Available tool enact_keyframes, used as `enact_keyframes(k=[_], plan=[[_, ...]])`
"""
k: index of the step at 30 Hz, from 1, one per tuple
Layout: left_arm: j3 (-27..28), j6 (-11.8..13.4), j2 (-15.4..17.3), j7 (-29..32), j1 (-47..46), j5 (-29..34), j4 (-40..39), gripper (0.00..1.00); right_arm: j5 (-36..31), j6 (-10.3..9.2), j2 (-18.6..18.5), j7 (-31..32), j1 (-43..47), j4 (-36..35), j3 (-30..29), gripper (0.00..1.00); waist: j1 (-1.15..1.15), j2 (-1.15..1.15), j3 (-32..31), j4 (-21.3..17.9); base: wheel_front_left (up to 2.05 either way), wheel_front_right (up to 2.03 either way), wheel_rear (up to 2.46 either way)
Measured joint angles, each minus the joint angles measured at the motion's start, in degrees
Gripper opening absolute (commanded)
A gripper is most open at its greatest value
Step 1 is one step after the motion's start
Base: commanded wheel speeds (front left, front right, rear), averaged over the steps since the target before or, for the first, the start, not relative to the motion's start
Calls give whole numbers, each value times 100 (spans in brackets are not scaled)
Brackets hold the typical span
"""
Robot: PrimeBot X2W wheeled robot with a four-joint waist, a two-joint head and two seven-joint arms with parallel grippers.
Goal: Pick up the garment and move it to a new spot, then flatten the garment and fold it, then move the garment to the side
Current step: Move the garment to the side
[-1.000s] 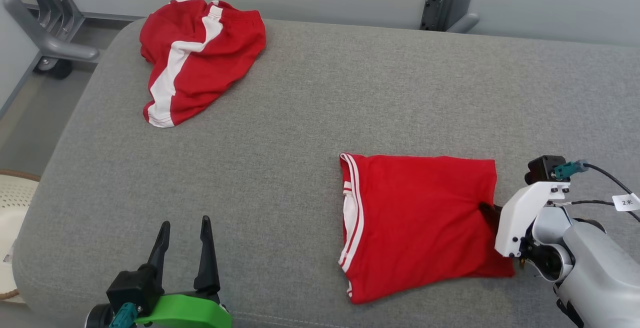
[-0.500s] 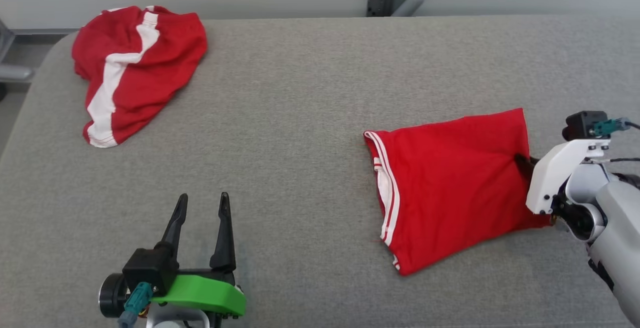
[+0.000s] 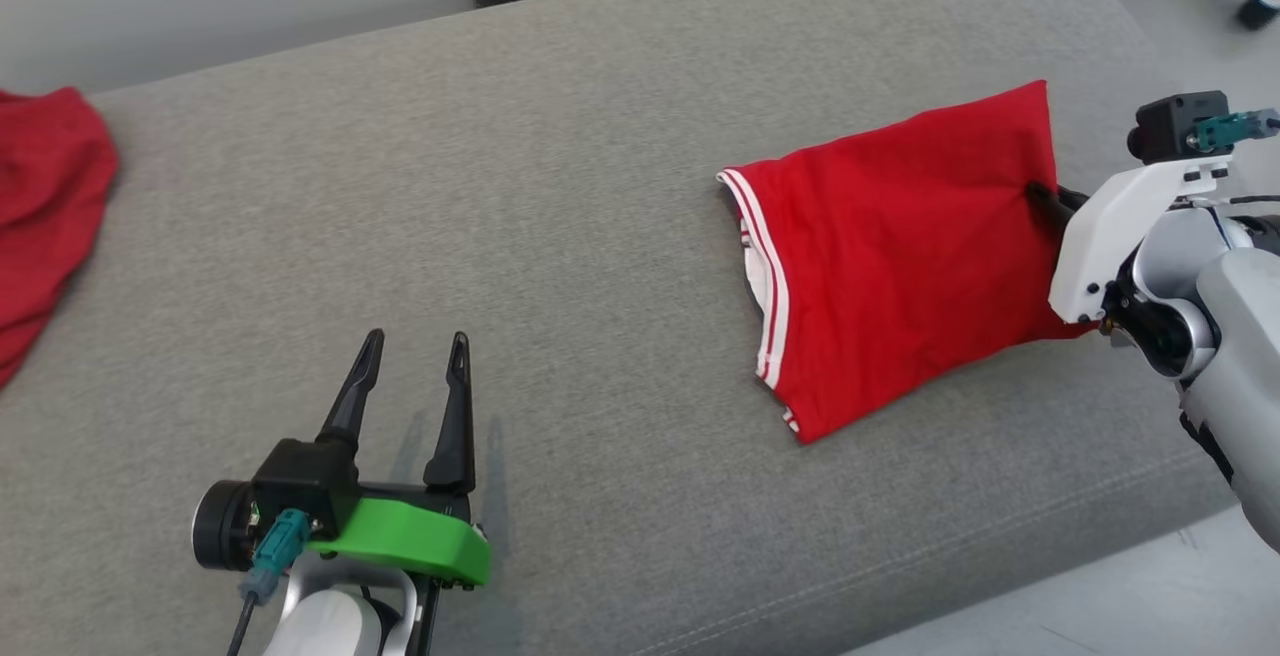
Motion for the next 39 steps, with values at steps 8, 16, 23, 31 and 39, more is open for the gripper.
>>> enact_keyframes(k=[8,16,23,31,39], plan=[[-75,-8,70,116,-165,90,-68,100,57,0,167,-312,-423,265,254,0,0,0,267,-776,0,0,0],[-8,71,196,186,-205,107,-202,100,-43,0,243,-742,-928,804,348,0,0,0,628,-793,0,0,0],[49,175,358,283,-203,156,-486,100,-205,0,27,-981,-1396,1333,357,0,0,0,895,-477,0,0,0],[94,274,558,432,-189,244,-983,100,-242,0,-516,-1281,-1777,2001,62,0,0,0,1243,-233,0,0,0],[92,376,726,637,-180,338,-1354,100,-400,0,-664,-1569,-2008,2677,-101,0,0,0,1523,-92,0,0,0]])
